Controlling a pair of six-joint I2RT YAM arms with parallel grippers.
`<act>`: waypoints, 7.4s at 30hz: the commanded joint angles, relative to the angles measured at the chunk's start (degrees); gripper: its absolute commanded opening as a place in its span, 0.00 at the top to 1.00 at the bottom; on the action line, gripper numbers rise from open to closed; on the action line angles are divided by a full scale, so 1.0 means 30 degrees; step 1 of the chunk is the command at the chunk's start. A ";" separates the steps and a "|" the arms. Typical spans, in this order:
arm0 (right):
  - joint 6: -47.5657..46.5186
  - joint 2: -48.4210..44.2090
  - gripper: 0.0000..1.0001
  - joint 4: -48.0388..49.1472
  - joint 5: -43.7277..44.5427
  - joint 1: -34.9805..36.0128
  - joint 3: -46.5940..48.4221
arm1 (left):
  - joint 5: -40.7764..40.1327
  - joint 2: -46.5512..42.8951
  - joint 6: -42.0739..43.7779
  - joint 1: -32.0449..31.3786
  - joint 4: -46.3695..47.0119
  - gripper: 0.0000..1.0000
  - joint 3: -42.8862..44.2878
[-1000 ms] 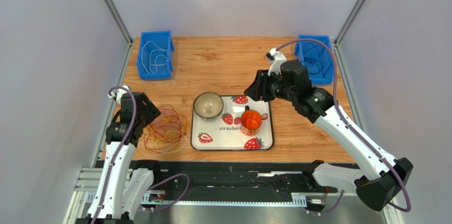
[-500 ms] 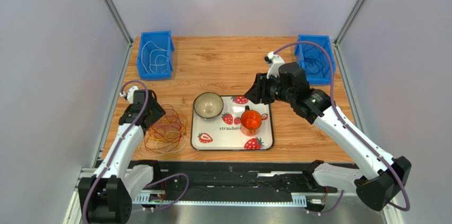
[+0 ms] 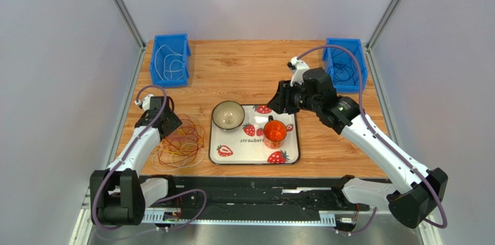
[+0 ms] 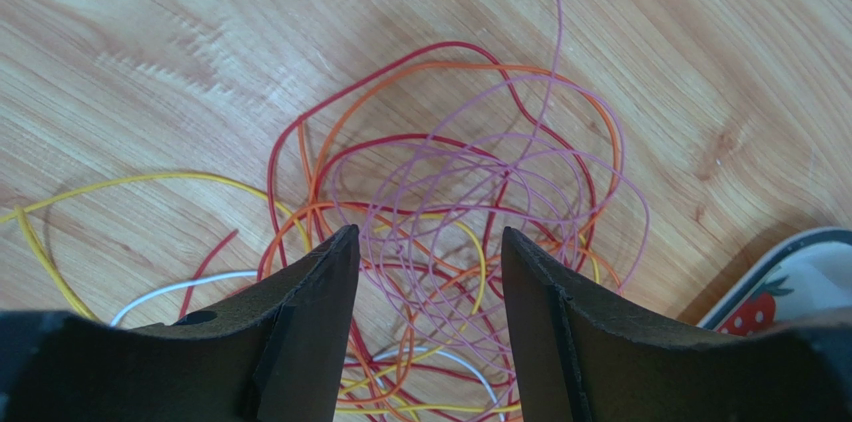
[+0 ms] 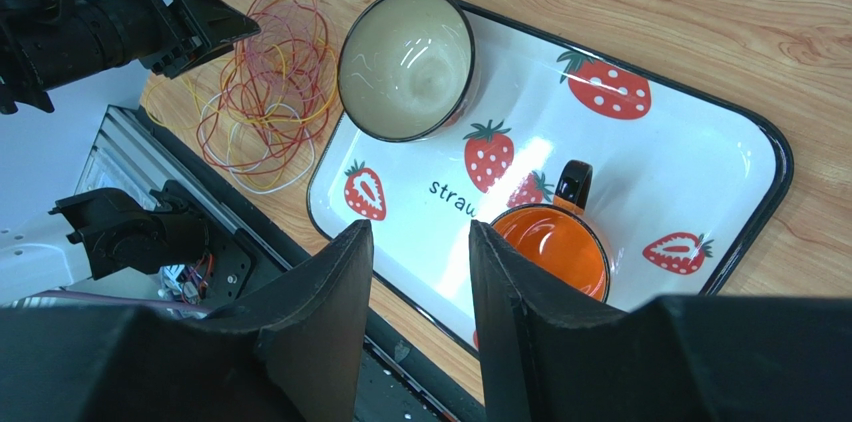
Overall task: Untangle the cables
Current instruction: Pick up the cable from the cable, then place the cable in the bin.
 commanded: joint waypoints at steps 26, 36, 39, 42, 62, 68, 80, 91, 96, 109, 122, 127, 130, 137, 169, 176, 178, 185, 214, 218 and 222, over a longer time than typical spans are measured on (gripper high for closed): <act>-0.0549 0.0347 0.56 0.0497 -0.0310 0.0059 0.0235 | 0.0826 0.2856 0.0729 0.0861 0.1620 0.58 0.0621; -0.0579 0.0377 0.57 0.0438 -0.0339 0.0059 0.0177 | 0.0621 0.1890 0.0643 0.0889 0.1096 1.00 0.0649; -0.0550 0.0260 0.56 0.0321 -0.0281 0.0088 0.0206 | 0.1146 0.0195 0.0408 0.0860 0.0508 1.00 0.0768; -0.0549 0.0171 0.56 0.0321 -0.0252 0.0059 0.0264 | 0.1324 -0.1915 0.0290 0.0831 -0.0339 1.00 0.1234; 0.0652 -0.0063 0.56 0.0906 -0.1540 0.0118 0.0645 | 0.3636 -0.7310 0.1463 0.0831 -0.5352 1.00 1.0550; 0.0740 -0.0385 0.56 0.1345 -0.2066 0.0206 0.0646 | 0.6505 -0.8334 0.0877 0.0831 -0.3861 1.00 1.2514; 0.1063 -0.0092 0.56 0.1786 -0.2537 0.0850 0.0441 | 0.5689 -0.9741 0.1287 0.0831 -0.2804 1.00 0.7773; 0.1033 -0.0239 0.56 0.1523 -0.2186 0.0879 0.0382 | 0.5454 -0.9216 0.1169 0.0831 -0.2832 1.00 0.7271; 0.1120 -0.0238 0.56 0.1493 -0.2273 0.0909 0.0294 | 0.5486 -0.8630 0.1111 0.0831 -0.3096 1.00 0.7097; 0.1062 -0.0297 0.56 0.0761 -0.1308 0.0909 -0.0379 | 0.3581 -0.4330 0.1373 0.0889 -0.1164 1.00 0.8880; 0.1267 -0.0414 0.57 0.0614 -0.1335 0.0938 -0.2370 | 0.2464 0.2352 0.1229 0.2265 0.1971 1.00 1.3037; 0.1121 -0.0649 0.56 0.0117 -0.1131 0.0909 -0.2431 | 0.3080 0.6212 0.1254 0.3291 0.2438 1.00 1.5617; 0.0887 -0.0736 0.56 -0.0322 -0.1014 0.0909 -0.2372 | 0.3958 0.8819 0.1665 0.3789 0.2733 1.00 1.7637; 0.0623 -0.1059 0.56 -0.0851 -0.0486 0.0909 -0.2636 | 0.6596 1.3778 0.1901 0.4376 0.3204 1.00 2.2266; 0.0769 -0.1088 0.56 -0.1085 -0.0310 0.0909 -0.2841 | 0.7800 1.8296 0.1843 0.4435 0.2880 0.54 2.6669; 0.0857 -0.1293 0.56 -0.1085 -0.0368 0.0909 -0.2870 | 0.7565 1.7095 0.2077 0.4464 0.2648 0.48 2.6139; 0.0944 -0.1410 0.56 -0.1027 -0.0427 0.0909 -0.2870 | 0.7214 1.6393 0.2135 0.4464 0.2354 0.48 2.5409; 0.1208 -0.1907 0.56 -0.0705 -0.0632 0.0909 -0.3075 | 0.5222 1.2152 0.1550 0.4464 0.1738 0.52 2.0433; 0.1590 -0.2759 0.56 0.0409 -0.1892 0.0938 -0.4452 | 0.1089 -0.6576 -0.0675 0.4464 -0.1750 0.31 -0.0753; 0.1385 -0.2758 0.56 0.0292 -0.1834 0.0938 -0.4569 | 0.0535 -0.6931 -0.1994 0.4464 -0.1221 0.25 -0.1546; 0.1033 -0.2729 0.55 0.0175 -0.1512 0.0938 -0.4716 | 0.0006 -0.5790 -0.2843 0.4464 -0.1221 0.25 -0.1430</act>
